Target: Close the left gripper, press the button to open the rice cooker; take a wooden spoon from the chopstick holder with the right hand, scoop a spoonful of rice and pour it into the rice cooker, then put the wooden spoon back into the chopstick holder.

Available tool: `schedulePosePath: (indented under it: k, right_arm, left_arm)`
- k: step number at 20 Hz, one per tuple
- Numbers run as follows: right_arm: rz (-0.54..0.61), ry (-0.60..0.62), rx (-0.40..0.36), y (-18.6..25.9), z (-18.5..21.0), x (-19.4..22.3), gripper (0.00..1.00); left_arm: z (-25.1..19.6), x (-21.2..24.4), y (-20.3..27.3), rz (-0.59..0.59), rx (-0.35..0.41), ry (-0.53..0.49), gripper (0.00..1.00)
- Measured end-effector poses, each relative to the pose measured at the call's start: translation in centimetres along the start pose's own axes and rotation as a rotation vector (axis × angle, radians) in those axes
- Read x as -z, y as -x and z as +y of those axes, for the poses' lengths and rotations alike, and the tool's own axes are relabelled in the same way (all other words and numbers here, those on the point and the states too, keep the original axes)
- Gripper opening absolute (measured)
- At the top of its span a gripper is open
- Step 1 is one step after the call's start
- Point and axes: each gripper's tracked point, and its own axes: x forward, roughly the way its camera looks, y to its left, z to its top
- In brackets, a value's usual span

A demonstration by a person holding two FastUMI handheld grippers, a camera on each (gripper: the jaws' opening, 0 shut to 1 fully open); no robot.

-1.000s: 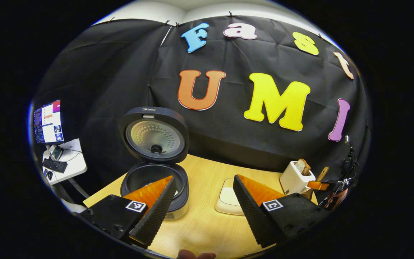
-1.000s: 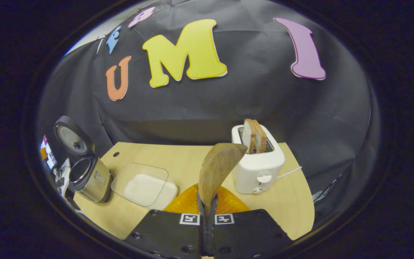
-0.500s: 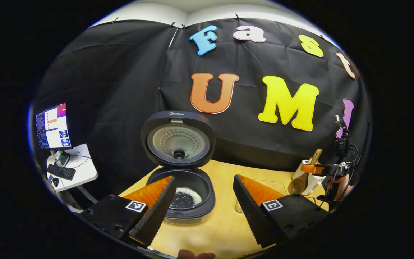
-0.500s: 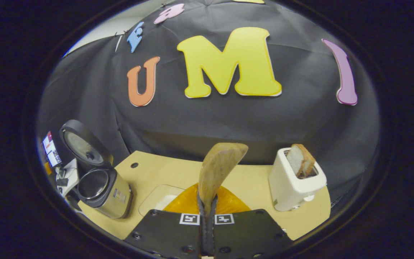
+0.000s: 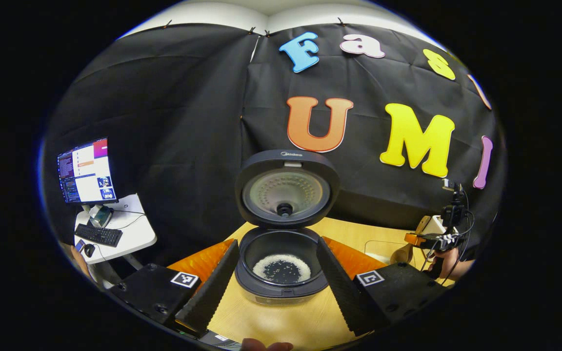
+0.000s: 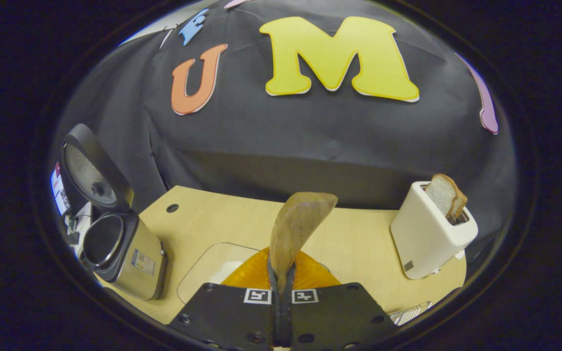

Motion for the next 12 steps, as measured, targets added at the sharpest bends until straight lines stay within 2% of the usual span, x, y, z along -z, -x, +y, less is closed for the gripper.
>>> schedulePosePath:
  k: [8, 12]
  right_arm:
    - [-0.063, 0.136, 0.121, -2.6, 0.9, 1.0, 0.00]
    - [-0.034, 0.025, 0.050, -2.8, 4.1, 2.0, 0.00]
  left_arm:
    - [2.9, 0.9, -0.3, 0.043, -0.020, -0.009, 1.00]
    - [4.3, 1.4, -0.5, 0.046, -0.028, 0.002, 1.00]
